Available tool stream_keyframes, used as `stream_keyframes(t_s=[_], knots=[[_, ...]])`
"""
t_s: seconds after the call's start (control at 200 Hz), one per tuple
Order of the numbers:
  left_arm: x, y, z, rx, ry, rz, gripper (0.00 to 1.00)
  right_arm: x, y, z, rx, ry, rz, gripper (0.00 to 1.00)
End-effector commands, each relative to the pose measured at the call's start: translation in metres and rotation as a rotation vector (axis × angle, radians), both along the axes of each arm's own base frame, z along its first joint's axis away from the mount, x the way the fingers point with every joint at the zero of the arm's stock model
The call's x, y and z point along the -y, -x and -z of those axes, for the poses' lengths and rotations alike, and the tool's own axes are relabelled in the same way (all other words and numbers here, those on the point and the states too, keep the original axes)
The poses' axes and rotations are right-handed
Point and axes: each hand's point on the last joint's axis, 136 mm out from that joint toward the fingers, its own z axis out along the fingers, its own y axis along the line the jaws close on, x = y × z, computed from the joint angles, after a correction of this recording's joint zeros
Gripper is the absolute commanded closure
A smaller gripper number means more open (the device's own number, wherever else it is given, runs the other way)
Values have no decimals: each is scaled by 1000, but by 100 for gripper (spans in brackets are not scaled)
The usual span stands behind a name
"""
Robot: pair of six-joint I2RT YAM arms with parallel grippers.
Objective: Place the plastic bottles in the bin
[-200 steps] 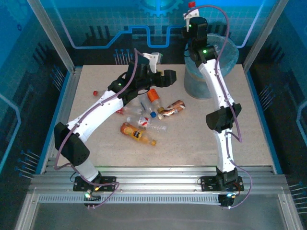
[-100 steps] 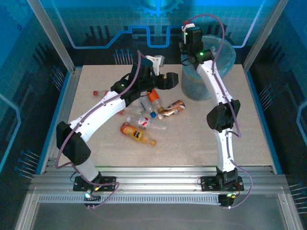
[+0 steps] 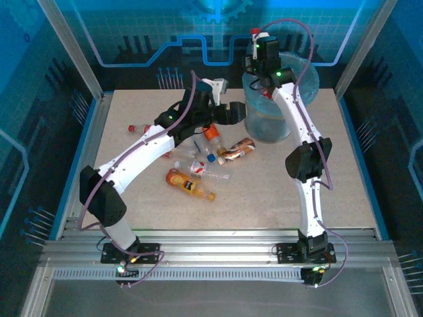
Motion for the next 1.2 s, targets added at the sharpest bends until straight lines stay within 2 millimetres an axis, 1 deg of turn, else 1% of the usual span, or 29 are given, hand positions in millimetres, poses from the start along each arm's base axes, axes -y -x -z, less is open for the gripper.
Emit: stream_keyframes(t_s=[0.0,0.115,0.175,0.28,0.35,0.565,0.745,0.85,0.945,1.055,1.196], knots=[[4,2,-7,1,10,3,19,17,10,-45,83,-9,21,52],[3,3,-5,-2,8,3,19,40,11,-51,90,-10,55,52],[3,3,-2,-5,7,2,19,49,11,-53,94,-6,68,52],[4,2,1,-13,12,-1,19,59,11,-49,93,25,79,52],[4,1,5,-20,11,-4,19,63,11,-41,86,51,87,51],[4,0,11,-29,6,-6,19,65,12,-19,56,80,78,50],[5,1,14,-44,7,-10,19,64,14,-11,52,80,57,48],[1,1,16,-43,0,-22,19,67,15,-6,39,62,54,45],[0,1,19,-44,-3,-28,19,68,18,-5,33,53,53,44],[2,0,20,-45,-2,-23,19,69,24,-8,37,45,48,42],[3,0,19,-43,0,-18,19,61,34,-13,62,-2,-8,39]])
